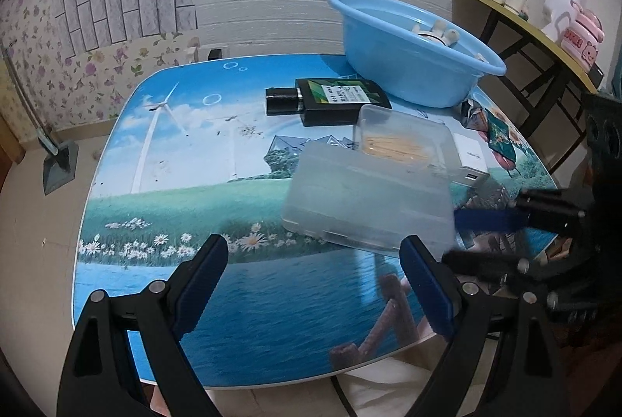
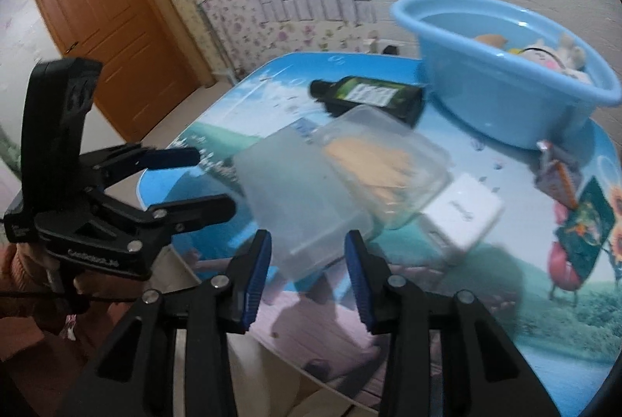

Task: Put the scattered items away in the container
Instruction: 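Move the left gripper to the frosted plastic box while right approaches the white charger, then grasp the frosted plastic box with the left gripper while right grasps the white charger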

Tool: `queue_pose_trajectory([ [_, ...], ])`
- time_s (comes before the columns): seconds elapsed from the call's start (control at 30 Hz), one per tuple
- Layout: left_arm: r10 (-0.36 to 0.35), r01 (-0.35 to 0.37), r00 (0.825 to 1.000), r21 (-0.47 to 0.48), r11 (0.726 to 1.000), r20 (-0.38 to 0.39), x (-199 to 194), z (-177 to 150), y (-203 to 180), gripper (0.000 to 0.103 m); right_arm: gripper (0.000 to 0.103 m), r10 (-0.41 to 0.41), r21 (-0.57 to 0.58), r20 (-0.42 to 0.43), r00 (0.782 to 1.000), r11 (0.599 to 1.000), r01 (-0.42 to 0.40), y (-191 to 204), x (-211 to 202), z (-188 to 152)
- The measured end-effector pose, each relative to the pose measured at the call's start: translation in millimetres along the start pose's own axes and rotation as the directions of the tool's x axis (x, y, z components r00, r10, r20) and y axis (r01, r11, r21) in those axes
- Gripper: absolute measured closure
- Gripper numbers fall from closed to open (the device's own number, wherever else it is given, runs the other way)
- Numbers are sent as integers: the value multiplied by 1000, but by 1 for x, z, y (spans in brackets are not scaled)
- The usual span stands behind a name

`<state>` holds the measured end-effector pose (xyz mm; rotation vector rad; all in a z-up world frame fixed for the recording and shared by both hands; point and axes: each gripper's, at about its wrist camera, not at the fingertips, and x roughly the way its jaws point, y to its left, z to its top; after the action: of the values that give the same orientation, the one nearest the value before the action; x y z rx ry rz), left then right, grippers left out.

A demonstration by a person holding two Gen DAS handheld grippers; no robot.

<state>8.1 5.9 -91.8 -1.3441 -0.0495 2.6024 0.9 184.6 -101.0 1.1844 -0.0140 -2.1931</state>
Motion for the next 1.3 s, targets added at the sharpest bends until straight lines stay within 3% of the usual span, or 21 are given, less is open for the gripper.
queue_pose_trajectory([
  [0.17,0,0,1000,-6,1000,-1,-4,-1,2,13,65,85,-42,-21,996,995,-85,18,7,-4],
  [0.27,-28,27,1000,-22,999,-12,-4,0,0,13,64,86,-47,-13,996,995,-86,20,4,-4],
  [0.5,-76,75,997,-29,997,-28,7,7,-28,13,64,-71,55,61,996,996,68,-14,-23,-7],
  [0.6,-54,51,997,-43,998,-59,18,11,-39,12,64,-166,113,96,981,981,155,-29,-36,-7],
  [0.77,-6,-4,994,-83,997,-112,36,14,-49,12,64,-250,188,105,963,955,227,-48,-43,-10],
  [0.93,22,-33,992,-87,996,-127,41,14,-47,12,64,-269,213,87,959,946,246,-57,-38,-11],
  [1.3,115,-139,987,-225,964,-116,30,5,16,8,64,-301,222,83,950,935,277,-62,-37,-10],
])
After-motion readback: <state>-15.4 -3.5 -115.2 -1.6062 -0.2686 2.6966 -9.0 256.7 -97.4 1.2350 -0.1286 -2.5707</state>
